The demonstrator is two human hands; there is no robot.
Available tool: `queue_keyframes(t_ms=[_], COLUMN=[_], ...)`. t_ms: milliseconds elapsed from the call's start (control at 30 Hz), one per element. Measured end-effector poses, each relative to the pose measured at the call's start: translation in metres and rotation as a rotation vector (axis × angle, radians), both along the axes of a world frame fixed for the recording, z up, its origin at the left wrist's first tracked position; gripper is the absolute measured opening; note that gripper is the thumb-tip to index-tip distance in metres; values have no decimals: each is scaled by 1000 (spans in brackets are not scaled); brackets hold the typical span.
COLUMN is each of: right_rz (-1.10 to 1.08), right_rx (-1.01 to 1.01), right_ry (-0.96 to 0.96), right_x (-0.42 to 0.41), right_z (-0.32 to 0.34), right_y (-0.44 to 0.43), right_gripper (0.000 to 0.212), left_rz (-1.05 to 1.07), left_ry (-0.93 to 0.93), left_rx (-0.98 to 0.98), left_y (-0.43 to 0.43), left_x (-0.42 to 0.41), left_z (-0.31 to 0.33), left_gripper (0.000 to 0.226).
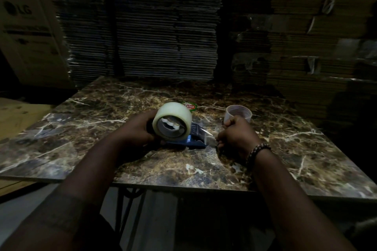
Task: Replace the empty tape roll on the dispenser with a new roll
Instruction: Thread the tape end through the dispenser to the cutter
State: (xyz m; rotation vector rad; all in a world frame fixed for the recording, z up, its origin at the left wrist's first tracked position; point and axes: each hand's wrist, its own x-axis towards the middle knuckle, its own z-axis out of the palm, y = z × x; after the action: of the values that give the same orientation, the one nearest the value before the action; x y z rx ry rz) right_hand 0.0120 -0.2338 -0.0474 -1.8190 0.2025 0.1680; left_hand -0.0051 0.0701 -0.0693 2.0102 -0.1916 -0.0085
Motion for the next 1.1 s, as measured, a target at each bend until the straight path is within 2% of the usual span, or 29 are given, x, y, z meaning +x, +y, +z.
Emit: queue_keyframes(t_ms=[167, 267, 400, 600, 767, 1100], right_rz=[27, 40, 64, 79, 72, 117], right_rx=[-63, -125, -237, -275, -299, -544], right_ry=[-5, -37, -71, -131, -184, -261], right_x=[-2, -4, -6, -10, -12, -7], right_z=[2, 3, 4, 4, 2, -4], right_y=[2, 4, 7, 13, 22, 28], right_gripper=[49, 44, 44, 47, 40, 22], left_rz=[23, 40, 39, 43, 51, 71], left_ry=[6, 0, -23, -22, -18, -14], left_rx=[31, 55, 13, -36, -29, -36], left_y=[-1, 2, 1, -1, 0, -1], left_x=[-2, -2, -5, -4, -3, -4], left_z=[2, 2, 3, -1, -2, -2], left_gripper=[94, 98, 98, 93, 95, 99])
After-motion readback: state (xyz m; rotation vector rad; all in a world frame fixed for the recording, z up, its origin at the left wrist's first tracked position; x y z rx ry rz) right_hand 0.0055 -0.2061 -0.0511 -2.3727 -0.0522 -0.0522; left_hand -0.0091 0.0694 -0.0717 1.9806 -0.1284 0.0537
